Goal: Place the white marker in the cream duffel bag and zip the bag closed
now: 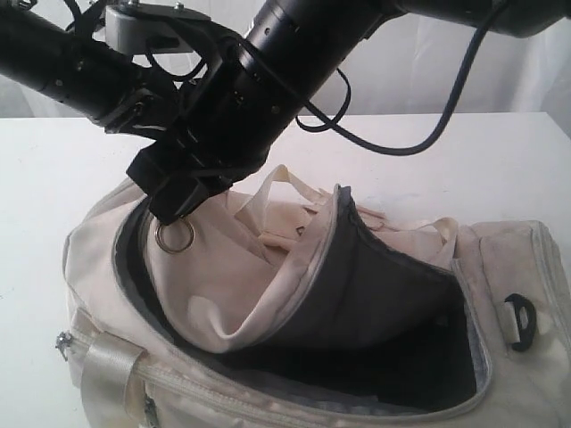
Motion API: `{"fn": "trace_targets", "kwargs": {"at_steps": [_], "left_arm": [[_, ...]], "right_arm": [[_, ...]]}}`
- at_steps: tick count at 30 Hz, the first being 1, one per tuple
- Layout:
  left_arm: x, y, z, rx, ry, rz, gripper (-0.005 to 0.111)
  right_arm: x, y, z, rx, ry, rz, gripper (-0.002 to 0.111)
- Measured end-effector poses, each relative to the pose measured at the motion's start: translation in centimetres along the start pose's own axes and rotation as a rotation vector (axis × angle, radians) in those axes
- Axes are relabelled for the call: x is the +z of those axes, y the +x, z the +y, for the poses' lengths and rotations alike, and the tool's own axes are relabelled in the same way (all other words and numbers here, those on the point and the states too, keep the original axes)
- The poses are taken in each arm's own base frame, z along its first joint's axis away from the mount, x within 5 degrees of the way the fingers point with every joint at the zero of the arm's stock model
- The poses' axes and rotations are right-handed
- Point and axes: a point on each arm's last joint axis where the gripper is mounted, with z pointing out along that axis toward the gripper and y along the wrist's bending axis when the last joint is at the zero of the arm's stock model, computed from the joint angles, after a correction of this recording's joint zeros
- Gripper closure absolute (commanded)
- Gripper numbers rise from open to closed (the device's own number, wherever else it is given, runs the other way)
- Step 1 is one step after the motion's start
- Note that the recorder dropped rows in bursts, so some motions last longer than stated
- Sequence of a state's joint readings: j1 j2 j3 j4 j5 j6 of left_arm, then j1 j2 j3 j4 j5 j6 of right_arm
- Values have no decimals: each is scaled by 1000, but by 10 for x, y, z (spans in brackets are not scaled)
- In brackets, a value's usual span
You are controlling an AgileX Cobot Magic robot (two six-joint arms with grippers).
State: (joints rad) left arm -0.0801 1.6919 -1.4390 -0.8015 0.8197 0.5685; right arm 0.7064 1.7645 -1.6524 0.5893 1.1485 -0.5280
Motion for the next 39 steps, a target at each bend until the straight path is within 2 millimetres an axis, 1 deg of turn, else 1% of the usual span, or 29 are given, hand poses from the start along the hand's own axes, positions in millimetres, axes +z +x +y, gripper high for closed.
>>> {"fn": "trace_targets", "kwargs": {"at_steps": [3, 7, 16, 22, 23, 25, 29, 31, 32, 39], "left_arm": [[-1, 3, -4, -2, 40, 28, 45], [5, 10, -8, -7, 78, 67, 45], [15, 29, -7, -35, 131, 118, 45], [15, 32, -14, 25, 222, 119, 46], [14, 32, -16, 39, 247, 116, 49], [14, 33, -19, 60, 285, 117, 61], [13, 33, -22, 78, 311, 120, 95], [13, 33, -23, 75, 322, 116, 105], [12, 33, -23, 73, 328, 115, 107], [12, 32, -23, 92, 332, 106, 107]], "right_arm": [[0, 0, 0, -7, 0, 0, 108], [0, 0, 0, -12, 0, 0, 108], [1, 1, 0, -33, -5, 9, 108], [1, 1, 1, -38, -8, 12, 108], [1, 1, 0, -38, -6, 13, 108], [1, 1, 0, -40, -3, 15, 108], [1, 1, 0, -42, 2, 16, 108], [1, 1, -1, -43, 8, 12, 108], [1, 1, -1, -44, 9, 10, 108], [1, 0, -2, -45, 17, 2, 108]]}}
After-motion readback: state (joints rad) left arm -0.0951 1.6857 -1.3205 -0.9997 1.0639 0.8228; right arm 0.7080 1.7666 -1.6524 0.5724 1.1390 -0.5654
